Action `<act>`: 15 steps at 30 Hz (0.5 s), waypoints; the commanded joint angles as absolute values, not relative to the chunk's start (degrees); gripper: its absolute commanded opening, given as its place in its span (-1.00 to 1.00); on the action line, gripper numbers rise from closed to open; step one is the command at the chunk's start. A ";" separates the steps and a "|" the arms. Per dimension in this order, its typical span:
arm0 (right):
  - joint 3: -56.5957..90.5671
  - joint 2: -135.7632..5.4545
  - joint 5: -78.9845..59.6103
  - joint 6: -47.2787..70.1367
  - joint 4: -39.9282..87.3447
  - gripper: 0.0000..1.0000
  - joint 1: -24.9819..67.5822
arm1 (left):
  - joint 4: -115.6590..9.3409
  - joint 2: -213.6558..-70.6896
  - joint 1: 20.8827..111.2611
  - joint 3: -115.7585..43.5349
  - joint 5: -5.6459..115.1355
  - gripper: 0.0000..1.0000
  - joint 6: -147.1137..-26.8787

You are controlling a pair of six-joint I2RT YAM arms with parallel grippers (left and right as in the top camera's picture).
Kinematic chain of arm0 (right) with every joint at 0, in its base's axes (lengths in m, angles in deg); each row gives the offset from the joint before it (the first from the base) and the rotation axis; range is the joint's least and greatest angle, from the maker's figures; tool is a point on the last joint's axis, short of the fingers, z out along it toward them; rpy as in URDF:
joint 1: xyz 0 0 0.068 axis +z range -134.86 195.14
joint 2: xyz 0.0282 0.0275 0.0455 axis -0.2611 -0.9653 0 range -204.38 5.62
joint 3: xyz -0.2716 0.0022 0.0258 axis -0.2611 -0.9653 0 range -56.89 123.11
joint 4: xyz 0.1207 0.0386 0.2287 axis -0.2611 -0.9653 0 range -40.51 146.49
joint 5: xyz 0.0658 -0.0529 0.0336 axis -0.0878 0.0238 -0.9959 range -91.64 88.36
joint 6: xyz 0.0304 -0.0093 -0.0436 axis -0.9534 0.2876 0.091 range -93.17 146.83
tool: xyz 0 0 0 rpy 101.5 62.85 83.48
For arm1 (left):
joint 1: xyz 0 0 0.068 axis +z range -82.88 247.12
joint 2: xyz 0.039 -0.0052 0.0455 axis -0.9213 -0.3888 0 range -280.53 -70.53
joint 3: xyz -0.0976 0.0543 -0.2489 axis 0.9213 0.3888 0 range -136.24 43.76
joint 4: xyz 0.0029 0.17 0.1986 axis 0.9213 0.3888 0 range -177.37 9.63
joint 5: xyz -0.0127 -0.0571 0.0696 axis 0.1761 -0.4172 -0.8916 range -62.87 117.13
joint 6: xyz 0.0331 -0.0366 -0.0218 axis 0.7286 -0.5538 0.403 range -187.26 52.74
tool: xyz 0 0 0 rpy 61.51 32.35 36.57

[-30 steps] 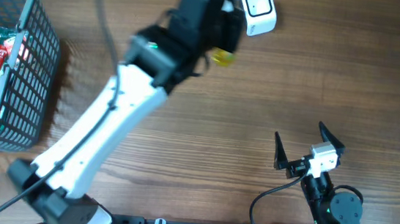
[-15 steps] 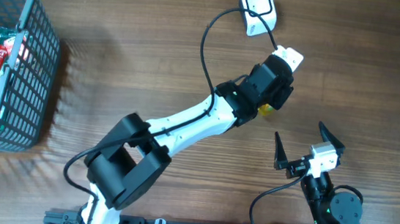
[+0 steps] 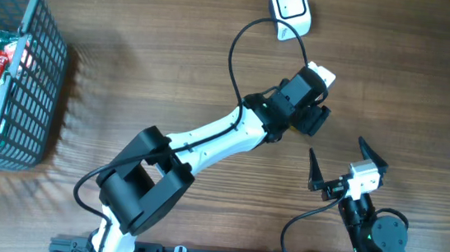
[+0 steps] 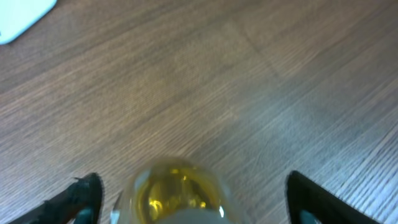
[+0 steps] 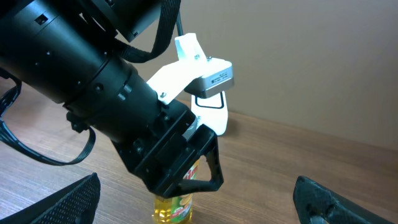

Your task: Scan the item barcode

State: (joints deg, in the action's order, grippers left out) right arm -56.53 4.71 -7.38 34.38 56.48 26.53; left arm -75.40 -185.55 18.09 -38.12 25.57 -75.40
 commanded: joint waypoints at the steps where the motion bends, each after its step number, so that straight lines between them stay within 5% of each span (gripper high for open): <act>1: -56.60 4.97 -7.05 34.31 56.75 0.99 26.29 | -73.15 -179.56 18.11 -37.88 26.68 0.99 -75.42; 9: -56.60 4.97 -7.05 34.31 56.75 0.99 26.29 | -70.02 -160.08 22.43 -37.88 24.08 1.00 -74.96; 15: -56.60 4.97 -7.05 34.31 56.75 0.99 26.29 | -55.92 -143.71 54.65 -45.40 23.64 1.00 -68.04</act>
State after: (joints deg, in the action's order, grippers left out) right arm -56.53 4.71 -7.38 34.40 56.48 26.53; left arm -59.25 -148.92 42.32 -40.07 24.65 -71.64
